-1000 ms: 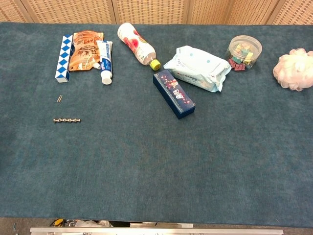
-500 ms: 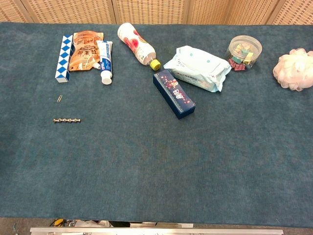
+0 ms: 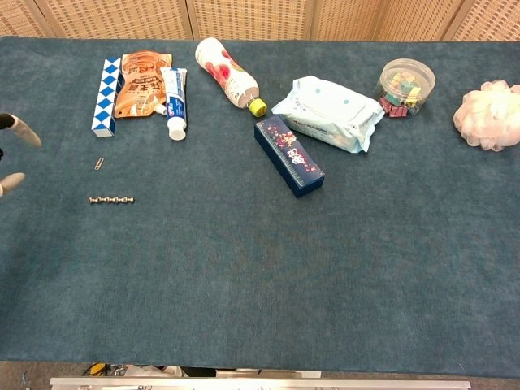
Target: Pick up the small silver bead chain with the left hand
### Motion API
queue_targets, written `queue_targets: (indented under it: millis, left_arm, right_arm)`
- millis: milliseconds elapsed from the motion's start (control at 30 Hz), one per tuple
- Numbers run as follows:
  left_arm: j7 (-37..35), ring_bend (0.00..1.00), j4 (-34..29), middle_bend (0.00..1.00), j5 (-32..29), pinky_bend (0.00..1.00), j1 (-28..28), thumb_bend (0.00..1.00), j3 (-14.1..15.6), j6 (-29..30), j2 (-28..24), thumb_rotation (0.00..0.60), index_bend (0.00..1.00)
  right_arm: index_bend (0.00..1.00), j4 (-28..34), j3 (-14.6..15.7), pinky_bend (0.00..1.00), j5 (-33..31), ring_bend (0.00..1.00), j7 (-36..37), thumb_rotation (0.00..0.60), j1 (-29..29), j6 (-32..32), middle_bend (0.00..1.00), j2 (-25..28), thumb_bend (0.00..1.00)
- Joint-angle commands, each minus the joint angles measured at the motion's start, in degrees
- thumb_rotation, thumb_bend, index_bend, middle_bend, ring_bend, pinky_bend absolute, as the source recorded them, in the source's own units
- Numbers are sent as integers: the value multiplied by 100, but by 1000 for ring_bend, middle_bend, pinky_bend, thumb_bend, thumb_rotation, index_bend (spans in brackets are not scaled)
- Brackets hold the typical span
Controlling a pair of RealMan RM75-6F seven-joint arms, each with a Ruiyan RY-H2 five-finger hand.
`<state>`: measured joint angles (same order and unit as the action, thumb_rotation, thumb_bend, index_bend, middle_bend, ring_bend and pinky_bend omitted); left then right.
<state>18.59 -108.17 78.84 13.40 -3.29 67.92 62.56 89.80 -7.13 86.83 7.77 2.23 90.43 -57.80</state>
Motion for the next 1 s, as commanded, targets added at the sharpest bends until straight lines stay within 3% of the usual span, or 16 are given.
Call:
queue_targets:
  millis: [33,333,1000]
  left_arm:
    - [441,903,28,930,-407,1000,321,330,-139,-304,314,600,356]
    - [1397,914,348,942,-1312,1000,834,183,-226,-632,1019,600,433]
    - [1999,928,1150,965,-2879,1000,1442,198,-254,-689,2034,600,500]
  right_arm:
    - [502,-17,16,453,-7,462,25,600,9,-25,533,-18,198]
    - [502,-145,59,453,-64,462,140,600,-30,-43,533,-68,197]
    - [502,-214,89,453,-99,462,237,600,-46,-82,533,-71,197]
